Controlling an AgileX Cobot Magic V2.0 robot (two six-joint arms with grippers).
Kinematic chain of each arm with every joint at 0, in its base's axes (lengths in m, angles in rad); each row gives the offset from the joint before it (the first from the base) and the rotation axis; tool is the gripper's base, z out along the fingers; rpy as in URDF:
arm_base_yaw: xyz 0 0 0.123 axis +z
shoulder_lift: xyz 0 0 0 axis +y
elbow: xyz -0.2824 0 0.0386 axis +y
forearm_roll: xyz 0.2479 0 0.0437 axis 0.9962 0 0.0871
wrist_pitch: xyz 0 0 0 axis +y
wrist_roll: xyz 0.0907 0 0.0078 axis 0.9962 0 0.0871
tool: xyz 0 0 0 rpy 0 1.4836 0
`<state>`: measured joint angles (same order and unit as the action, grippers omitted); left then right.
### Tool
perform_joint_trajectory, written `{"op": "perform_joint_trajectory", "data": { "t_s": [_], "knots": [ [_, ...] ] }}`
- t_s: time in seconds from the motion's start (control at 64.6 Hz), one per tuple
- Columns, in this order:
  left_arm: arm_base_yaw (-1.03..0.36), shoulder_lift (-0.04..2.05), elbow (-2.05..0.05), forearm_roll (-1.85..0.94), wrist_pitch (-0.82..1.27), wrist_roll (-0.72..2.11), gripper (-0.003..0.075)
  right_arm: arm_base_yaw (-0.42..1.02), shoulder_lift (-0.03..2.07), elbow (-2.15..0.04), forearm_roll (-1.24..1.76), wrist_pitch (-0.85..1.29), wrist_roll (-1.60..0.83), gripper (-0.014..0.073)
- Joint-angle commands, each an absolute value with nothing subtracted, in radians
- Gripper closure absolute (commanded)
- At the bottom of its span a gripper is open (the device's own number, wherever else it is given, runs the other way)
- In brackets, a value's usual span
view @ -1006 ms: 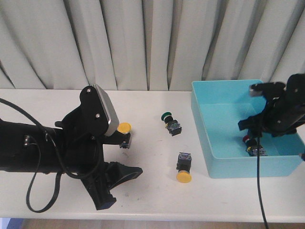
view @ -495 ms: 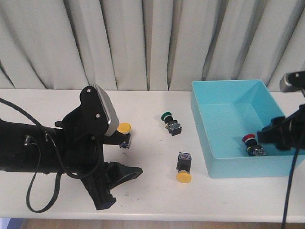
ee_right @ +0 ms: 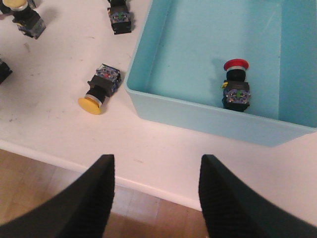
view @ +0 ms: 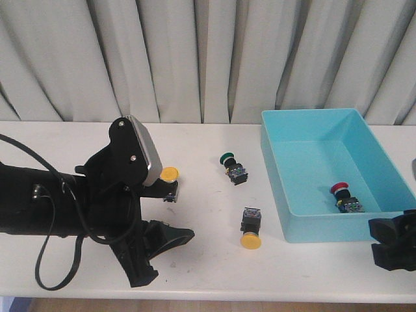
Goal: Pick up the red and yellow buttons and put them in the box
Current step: 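Reach the left gripper to the yellow-capped button near the red one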
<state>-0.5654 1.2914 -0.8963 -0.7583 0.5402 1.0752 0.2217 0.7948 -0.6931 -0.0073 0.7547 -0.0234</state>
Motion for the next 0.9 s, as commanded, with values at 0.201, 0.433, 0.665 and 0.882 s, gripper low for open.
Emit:
{"op": "perform_joint_trajectory", "data": {
  "t_s": [0.201, 0.433, 0.665, 0.882],
  "knots": [
    [-0.567, 1.269, -0.923, -0.790, 0.518, 1.073, 0.0197, 0.224, 0.757, -0.719, -0.014, 0.696, -0.021, 0.0221],
    [-0.567, 1.269, -0.923, -0.791, 0.518, 1.073, 0.0197, 0.224, 0.757, -0.719, -0.014, 0.698, -0.021, 0.0221],
    [-0.566, 1.269, -0.923, -0.780, 0.497, 1.068, 0.0197, 0.224, 0.757, -0.719, -0.014, 0.696, -0.021, 0.0221],
    [-0.500, 1.327, -0.961, -0.604, 0.419, 0.835, 0.0197, 0.224, 0.757, -0.719, -0.013, 0.695, -0.021, 0.0221]
  ]
}}
